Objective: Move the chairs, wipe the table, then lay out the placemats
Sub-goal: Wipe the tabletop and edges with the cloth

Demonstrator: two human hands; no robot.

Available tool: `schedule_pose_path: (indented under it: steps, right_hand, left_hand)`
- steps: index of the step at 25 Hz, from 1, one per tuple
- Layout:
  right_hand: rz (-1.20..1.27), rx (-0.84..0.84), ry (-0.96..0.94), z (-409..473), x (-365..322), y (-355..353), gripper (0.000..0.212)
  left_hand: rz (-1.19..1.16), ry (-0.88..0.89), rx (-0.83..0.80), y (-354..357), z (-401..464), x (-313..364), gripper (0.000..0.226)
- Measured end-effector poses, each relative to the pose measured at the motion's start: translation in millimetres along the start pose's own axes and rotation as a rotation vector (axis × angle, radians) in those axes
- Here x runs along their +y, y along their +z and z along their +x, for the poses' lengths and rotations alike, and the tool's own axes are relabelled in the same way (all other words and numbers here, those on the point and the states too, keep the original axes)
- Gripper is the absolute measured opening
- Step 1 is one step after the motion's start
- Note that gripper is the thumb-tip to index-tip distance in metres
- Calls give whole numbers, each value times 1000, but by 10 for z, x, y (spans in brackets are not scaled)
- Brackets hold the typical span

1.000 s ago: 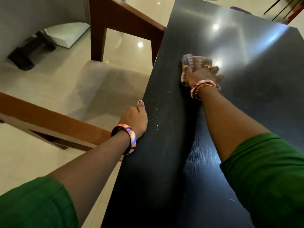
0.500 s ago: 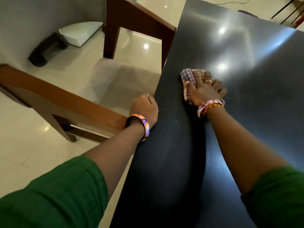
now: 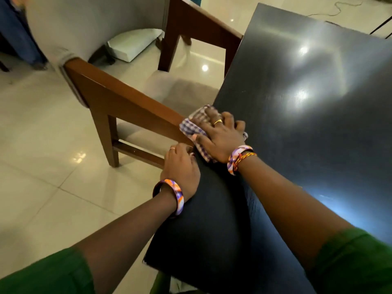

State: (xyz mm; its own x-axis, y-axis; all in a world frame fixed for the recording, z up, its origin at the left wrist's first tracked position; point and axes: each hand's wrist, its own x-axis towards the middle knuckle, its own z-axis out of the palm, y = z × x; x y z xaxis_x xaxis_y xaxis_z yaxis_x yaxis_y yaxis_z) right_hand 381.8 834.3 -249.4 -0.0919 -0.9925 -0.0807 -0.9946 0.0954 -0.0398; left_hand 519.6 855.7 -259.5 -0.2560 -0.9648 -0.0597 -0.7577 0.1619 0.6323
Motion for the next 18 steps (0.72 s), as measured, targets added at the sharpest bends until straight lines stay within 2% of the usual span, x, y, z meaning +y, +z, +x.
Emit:
schedule_pose_path:
  steps: [2,4,9,11,13,16,18]
  right_hand:
    - [9,-10,-38,-350,-213,73,50]
    - [23,-24,-49,-698,-395,110,57]
    - [72,-39,-99,-1646,-700,171,62]
    - [57,-45,-101,-1774,-673,170,63]
    - [28,-43,8,-1648,-531,145,58]
    - [105,-34,323,-1336,-271,68,53]
    - [118,-30,423,-1186,-242,64,53]
  left_hand:
    - [20,-67,-75,-38,-236,-110,26]
    - [49,-58,-111,-96,-478,-242,32]
    - [52,-54,-5,-201,-1265,-549,32]
    - [47,-49,24,-194,-1367,-588,34]
    - [9,-59,-15,-200,-1357,-595,37]
    - [-27,-74,-91,-214,-1341,-606,41]
    - [2,-59,-106,-215,-1317,-638,41]
